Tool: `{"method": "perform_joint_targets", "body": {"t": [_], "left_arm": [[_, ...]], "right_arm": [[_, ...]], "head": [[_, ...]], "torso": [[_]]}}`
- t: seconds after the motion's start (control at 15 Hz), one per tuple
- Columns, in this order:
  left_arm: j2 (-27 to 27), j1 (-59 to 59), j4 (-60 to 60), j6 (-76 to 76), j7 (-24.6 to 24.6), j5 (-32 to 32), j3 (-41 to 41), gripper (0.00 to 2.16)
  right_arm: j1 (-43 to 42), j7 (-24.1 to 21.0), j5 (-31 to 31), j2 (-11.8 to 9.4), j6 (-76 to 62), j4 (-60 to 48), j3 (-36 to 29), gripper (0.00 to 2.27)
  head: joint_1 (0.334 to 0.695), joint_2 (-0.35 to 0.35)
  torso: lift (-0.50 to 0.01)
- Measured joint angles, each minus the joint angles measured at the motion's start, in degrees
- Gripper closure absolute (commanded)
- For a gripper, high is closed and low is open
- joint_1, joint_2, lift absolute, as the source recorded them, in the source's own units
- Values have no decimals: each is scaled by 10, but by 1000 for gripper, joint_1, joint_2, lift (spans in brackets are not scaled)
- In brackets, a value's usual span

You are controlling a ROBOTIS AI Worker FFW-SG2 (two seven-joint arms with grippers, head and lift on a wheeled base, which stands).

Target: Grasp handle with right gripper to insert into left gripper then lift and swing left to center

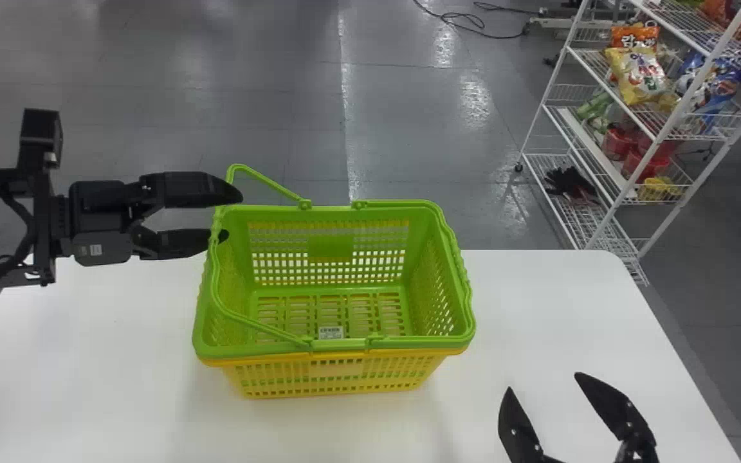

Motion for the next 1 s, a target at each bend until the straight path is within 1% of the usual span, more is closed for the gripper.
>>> {"method": "perform_joint_targets", "body": {"t": [0.13, 0.27, 0.33, 0.4, 0.47, 0.67, 0.87, 1.0], "left_arm": [[-2, -12, 13, 5, -2, 6, -9, 117], [-7, -22, 24, 7, -3, 8, -19, 117], [-10, -26, 28, 6, -4, 9, -24, 117], [-14, -31, 33, 6, -5, 9, -28, 117], [-16, -36, 38, 5, -5, 9, -30, 117], [-21, -45, 42, 6, -5, 9, -38, 117], [-24, -46, 42, 10, -4, 13, -40, 117], [-25, -46, 42, 11, -4, 15, -41, 117]], "right_arm": [[-20, 0, 0, 0, 32, -8, -6, 603], [-41, -1, 2, 0, 66, -13, -11, 1143], [-49, -1, 4, 0, 76, -14, -11, 1517], [-57, -2, 7, 0, 86, -14, -11, 1828], [-64, -3, 11, 0, 95, -14, -11, 1990], [-91, -16, 39, 0, 134, -14, -6, 2111], [-118, -46, 83, 0, 151, -9, 14, 2115], [-138, -56, 113, 0, 164, -2, 29, 2115]], "head": [[695, -129], [695, -145], [695, -149], [695, -153], [695, -156], [695, -163], [695, -160], [695, -148]], "torso": [[-93], [-93], [-93], [-93], [-93], [-93], [-93], [-93]]}}
